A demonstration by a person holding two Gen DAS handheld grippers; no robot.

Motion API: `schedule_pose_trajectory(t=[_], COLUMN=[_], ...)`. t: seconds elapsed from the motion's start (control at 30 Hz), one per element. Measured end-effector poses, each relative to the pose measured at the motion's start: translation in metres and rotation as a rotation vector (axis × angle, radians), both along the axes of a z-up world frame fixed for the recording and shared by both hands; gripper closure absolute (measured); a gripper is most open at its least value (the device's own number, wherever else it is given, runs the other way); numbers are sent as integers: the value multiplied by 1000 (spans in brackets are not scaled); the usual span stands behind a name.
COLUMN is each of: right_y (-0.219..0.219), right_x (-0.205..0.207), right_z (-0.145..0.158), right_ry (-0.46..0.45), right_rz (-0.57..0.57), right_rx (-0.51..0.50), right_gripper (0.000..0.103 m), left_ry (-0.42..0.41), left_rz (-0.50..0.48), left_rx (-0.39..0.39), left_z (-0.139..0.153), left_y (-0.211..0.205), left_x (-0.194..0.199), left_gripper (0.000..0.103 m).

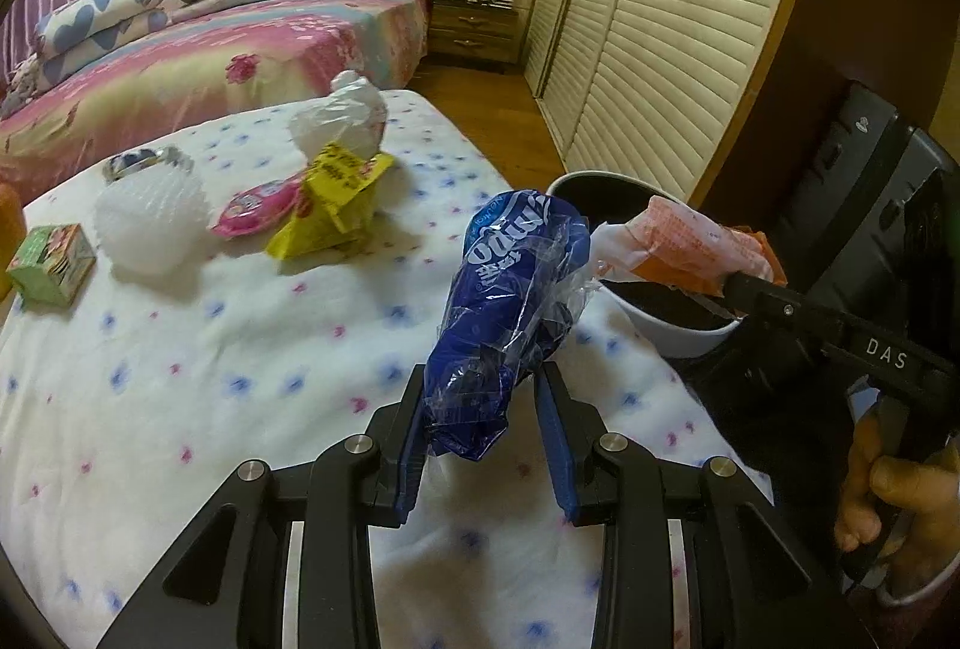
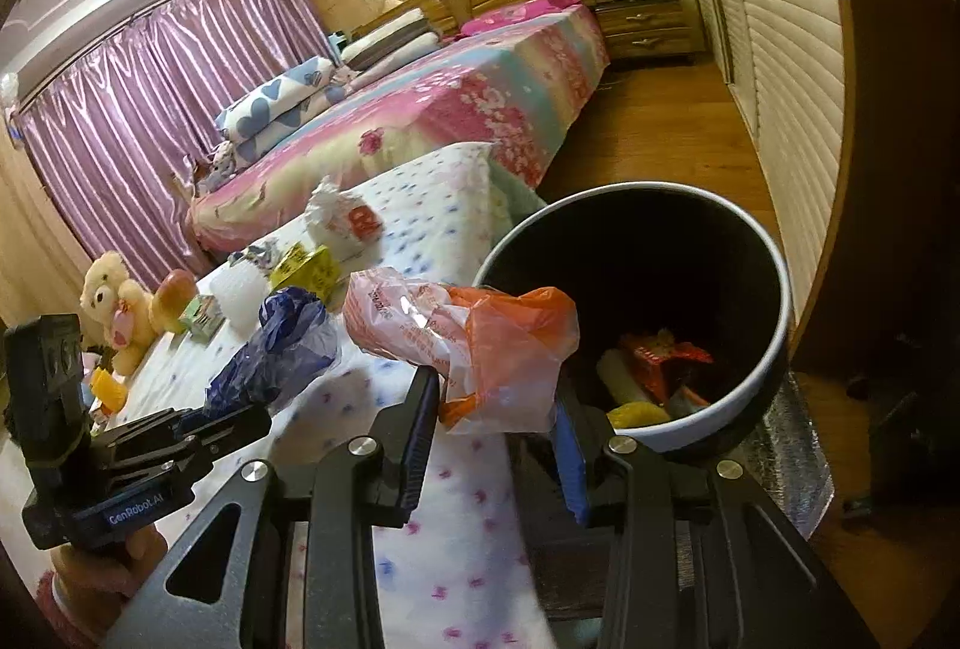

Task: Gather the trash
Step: 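Carry the blue wrapper and pink-orange bag over the bin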

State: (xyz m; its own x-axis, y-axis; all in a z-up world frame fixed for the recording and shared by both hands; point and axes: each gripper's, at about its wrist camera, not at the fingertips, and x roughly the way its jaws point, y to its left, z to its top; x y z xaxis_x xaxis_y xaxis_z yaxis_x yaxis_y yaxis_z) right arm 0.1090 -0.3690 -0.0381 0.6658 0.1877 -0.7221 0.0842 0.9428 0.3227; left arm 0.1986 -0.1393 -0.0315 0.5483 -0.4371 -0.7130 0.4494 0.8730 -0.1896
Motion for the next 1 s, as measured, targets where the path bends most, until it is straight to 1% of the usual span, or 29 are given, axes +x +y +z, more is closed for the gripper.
schedule_pose_trajectory(t=[0.1,0.27,0.53,0.7,1.0], right_y=[-8,-24,-46,-55,-69], right_x=[0,1,5,9,21], right_z=[0,-1,-6,-8,-9], right_ry=[2,9,40,46,54], right_rz=[-14,-69,-125,-139,-149], right_rx=[-5,-19,-32,-38,-48], right_gripper=[66,66,66,66,66], left_ry=[3,2,0,6,13], left_rz=[-13,-40,-90,-108,-110], left_rx=[0,10,26,37,60], left_z=[-1,-1,-2,-6,-11], left_y=[-9,-29,-65,-81,-107], left_x=[5,13,28,38,55], left_gripper=[70,70,70,70,70])
